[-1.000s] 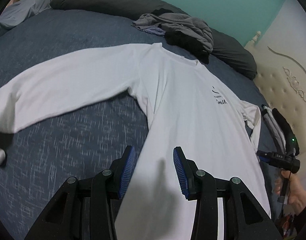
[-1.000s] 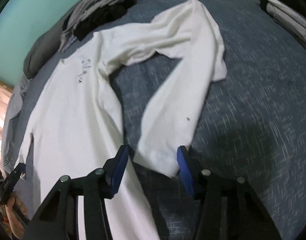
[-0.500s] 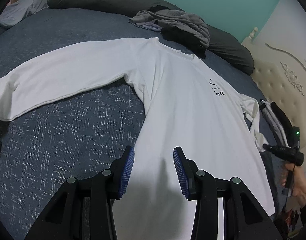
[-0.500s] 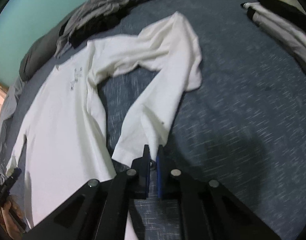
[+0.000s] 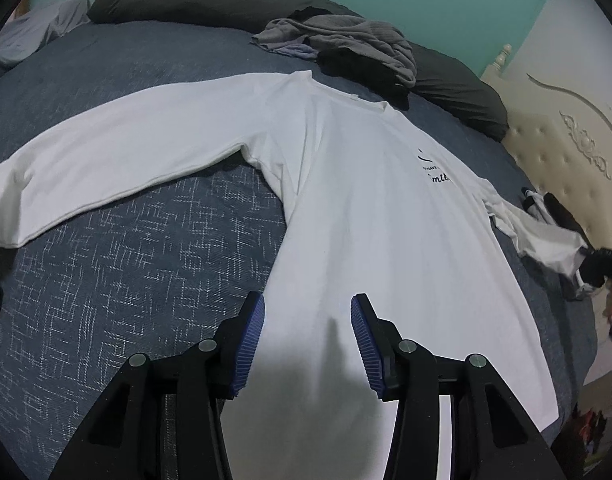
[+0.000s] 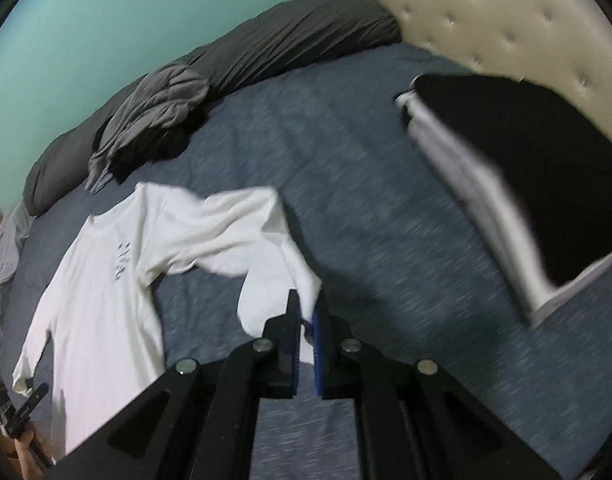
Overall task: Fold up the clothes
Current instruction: 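Pull the sleeve outward from the body with the right gripper and release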
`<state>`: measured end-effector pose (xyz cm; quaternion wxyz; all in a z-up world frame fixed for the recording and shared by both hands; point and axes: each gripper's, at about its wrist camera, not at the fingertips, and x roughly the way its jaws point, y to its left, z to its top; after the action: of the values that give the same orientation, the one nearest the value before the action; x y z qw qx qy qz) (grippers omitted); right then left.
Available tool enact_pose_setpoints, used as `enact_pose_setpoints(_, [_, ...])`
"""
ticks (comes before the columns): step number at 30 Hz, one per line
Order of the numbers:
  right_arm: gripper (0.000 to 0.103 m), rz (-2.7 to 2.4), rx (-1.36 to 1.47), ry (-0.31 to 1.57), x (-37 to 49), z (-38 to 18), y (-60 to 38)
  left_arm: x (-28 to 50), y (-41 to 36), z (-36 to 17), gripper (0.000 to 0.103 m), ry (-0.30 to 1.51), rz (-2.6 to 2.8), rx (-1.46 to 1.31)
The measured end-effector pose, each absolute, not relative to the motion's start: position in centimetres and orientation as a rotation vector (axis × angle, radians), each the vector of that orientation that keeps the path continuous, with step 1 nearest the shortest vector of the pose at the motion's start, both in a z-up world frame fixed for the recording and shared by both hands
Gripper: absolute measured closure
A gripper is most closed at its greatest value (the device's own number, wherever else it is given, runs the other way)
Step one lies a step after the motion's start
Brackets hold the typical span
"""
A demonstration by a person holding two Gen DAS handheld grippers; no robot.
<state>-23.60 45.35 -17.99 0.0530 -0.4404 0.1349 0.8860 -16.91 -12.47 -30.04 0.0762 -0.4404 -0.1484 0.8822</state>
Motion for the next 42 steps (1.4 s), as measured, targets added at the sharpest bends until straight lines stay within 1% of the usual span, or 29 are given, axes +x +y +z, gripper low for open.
enact_pose_setpoints(5, [0.098,2.661,-1.289,0.327,-25.1,-16.2,48.4,-17.0,-12.3,-29.9,0.054,-0.408,2.663,-1.325])
enact_pose_setpoints(10, [0.098,2.599,-1.277,0.262,-27.2,-15.6,51.1,-17.3,-12.0,-30.1,0.054,-0.384,2.662,-1.336])
enact_pose_setpoints(14, [0.098,2.549,-1.275,0.239,-28.6,-16.1,52.8,-17.4,-11.9,-30.3,0.054,-0.384,2.658,-1.343])
enact_pose_setpoints(18, [0.098,2.487,-1.295,0.141,-30.1,-17.0,53.9,-17.5,-11.9,-30.3,0.054,-0.364,2.664,-1.35])
enact_pose_setpoints(23, [0.098,2.427,-1.271,0.127,-31.3,-18.0,55.4,-17.6,-11.9,-30.4,0.054,-0.346,2.666,-1.356])
enact_pose_setpoints(26, [0.098,2.42,-1.278,0.082,-32.0,-18.9,55.0,-17.7,-11.8,-30.5,0.054,-0.345,2.662,-1.361])
enact_pose_setpoints(30, [0.097,2.437,-1.243,0.103,-31.6,-19.1,54.9,-17.8,-11.8,-30.5,0.054,-0.339,2.66,-1.368])
enact_pose_setpoints(33, [0.093,2.45,-1.216,0.118,-31.4,-19.3,54.9,-17.8,-12.1,-30.4,0.054,-0.356,2.657,-1.363])
enact_pose_setpoints(35, [0.083,2.447,-1.201,0.115,-31.0,-19.1,54.9,-17.7,-12.3,-30.2,0.054,-0.371,2.656,-1.357])
enact_pose_setpoints(37, [0.065,2.46,-1.179,0.133,-30.1,-18.6,54.6,-17.7,-12.5,-30.0,0.054,-0.381,2.659,-1.352])
enact_pose_setpoints(39, [0.061,2.482,-1.154,0.16,-29.0,-18.0,54.1,-17.6,-12.6,-29.7,0.054,-0.384,2.663,-1.343])
enact_pose_setpoints(42, [0.059,2.519,-1.121,0.207,-27.6,-17.2,53.3,-17.3,-13.0,-29.0,0.054,-0.391,2.675,-1.325])
